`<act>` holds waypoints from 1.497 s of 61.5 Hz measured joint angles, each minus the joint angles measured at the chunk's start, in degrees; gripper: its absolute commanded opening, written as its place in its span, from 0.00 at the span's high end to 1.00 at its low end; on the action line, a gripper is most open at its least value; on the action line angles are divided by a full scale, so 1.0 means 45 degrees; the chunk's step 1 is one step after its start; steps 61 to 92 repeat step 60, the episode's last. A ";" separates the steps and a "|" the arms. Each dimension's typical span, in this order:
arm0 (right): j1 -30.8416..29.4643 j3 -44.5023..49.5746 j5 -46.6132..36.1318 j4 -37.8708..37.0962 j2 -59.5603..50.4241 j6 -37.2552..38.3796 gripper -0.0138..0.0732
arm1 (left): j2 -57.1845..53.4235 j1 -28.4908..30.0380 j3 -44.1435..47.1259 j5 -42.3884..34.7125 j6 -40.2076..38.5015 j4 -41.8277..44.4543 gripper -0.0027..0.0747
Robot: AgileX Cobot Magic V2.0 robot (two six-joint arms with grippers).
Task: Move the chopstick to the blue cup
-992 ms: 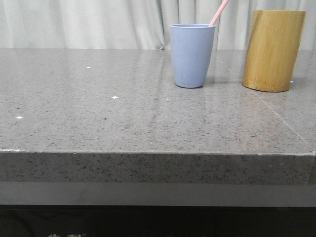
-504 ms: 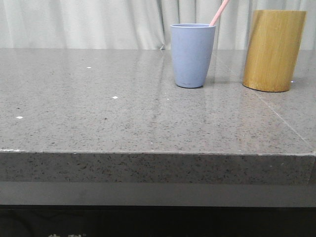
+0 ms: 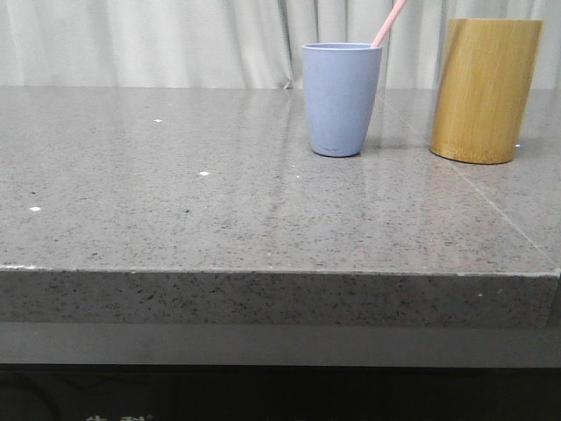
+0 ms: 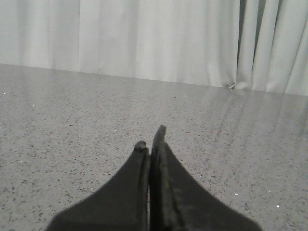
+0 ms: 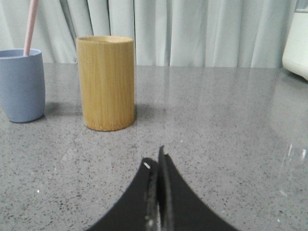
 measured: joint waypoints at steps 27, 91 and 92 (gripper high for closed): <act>0.0245 0.0031 -0.0326 0.0059 -0.0021 0.0000 0.92 | 0.0000 0.0000 0.0000 0.0000 0.0000 0.0000 0.99; 0.0264 0.0031 -0.0326 0.0059 -0.0021 0.0000 0.92 | 0.0000 0.0000 0.0000 0.0000 0.0000 0.0000 0.99; 0.0264 0.0031 -0.0326 0.0059 -0.0021 0.0000 0.92 | 0.0000 0.0000 0.0000 0.0000 0.0000 0.0000 0.99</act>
